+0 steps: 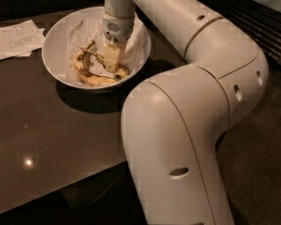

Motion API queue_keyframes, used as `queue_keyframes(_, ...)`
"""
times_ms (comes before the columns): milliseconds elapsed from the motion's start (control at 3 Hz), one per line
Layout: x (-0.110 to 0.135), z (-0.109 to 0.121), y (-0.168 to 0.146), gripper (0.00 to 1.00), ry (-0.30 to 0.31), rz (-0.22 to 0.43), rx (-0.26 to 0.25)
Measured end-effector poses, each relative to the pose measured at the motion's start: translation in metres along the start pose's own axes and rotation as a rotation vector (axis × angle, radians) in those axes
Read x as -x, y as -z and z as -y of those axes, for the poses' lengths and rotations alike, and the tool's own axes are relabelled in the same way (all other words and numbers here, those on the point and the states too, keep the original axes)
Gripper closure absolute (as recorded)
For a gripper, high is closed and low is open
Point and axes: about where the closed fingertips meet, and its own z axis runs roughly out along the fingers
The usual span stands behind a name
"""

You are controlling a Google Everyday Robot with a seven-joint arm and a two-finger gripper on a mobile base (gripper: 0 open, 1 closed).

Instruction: Pick banana from white bowl

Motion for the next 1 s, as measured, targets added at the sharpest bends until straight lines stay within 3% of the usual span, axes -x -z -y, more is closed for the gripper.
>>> queue_keyframes(1000,0.0,0.0,0.0,0.44,0.0,0.0,0.0)
